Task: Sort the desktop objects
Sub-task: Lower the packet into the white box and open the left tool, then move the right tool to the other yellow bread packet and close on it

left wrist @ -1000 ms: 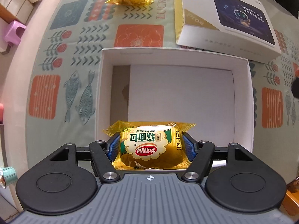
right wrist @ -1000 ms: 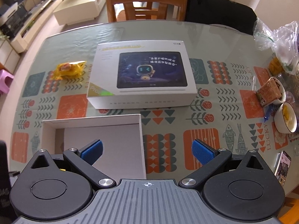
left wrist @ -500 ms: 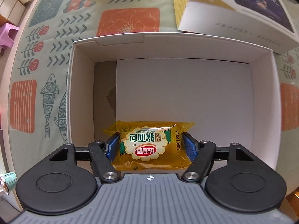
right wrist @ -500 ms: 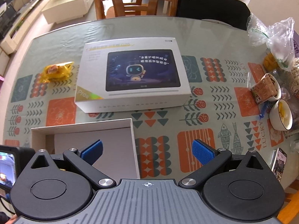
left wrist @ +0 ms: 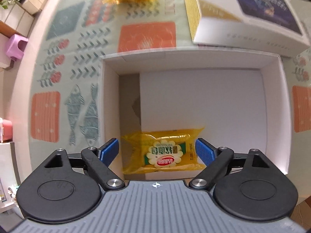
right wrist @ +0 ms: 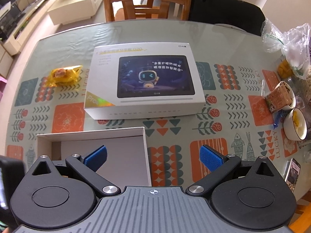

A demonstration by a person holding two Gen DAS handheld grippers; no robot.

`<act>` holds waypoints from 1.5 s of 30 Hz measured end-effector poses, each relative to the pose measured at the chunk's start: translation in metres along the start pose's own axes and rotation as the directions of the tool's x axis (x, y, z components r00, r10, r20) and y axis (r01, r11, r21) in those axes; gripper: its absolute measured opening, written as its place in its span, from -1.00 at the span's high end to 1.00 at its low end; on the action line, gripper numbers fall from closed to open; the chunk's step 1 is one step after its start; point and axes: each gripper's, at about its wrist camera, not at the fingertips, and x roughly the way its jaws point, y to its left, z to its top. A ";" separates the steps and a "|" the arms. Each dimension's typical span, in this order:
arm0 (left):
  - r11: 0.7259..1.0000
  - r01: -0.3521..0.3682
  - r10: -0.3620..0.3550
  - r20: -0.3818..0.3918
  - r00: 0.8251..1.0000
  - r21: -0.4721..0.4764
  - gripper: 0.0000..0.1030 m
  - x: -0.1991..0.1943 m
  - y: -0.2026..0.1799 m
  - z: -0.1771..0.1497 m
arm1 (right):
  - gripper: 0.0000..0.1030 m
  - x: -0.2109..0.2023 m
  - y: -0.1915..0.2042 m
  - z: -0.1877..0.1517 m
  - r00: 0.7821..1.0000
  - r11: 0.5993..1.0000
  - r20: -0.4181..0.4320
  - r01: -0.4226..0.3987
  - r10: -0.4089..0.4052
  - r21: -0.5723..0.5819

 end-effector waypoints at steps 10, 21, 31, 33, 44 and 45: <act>0.997 0.002 0.002 0.050 0.999 -0.075 -1.00 -0.022 0.043 0.020 | -1.00 0.004 0.033 0.009 0.999 0.999 0.016 -0.030 0.030 -0.041; 0.991 -0.034 0.043 0.070 0.997 -0.126 -1.00 -0.018 0.104 0.053 | -1.00 0.019 0.090 0.036 0.997 0.995 0.028 -0.067 0.069 -0.077; 0.989 -0.042 0.048 0.035 0.998 -0.140 -1.00 0.003 0.146 0.082 | -1.00 0.047 0.145 0.067 0.995 0.990 0.002 -0.097 0.098 -0.105; 0.989 -0.040 0.044 0.022 0.999 -0.139 -1.00 0.010 0.151 0.088 | -1.00 0.054 0.155 0.075 0.995 0.990 -0.001 -0.095 0.096 -0.106; 0.988 -0.018 0.014 -0.027 1.000 -0.154 -1.00 0.047 0.173 0.119 | -1.00 0.100 0.195 0.124 0.991 0.988 -0.029 -0.132 0.130 -0.081; 0.988 -0.019 0.014 -0.030 0.999 -0.156 -1.00 0.050 0.175 0.121 | -1.00 0.106 0.198 0.127 0.990 0.988 -0.037 -0.137 0.134 -0.076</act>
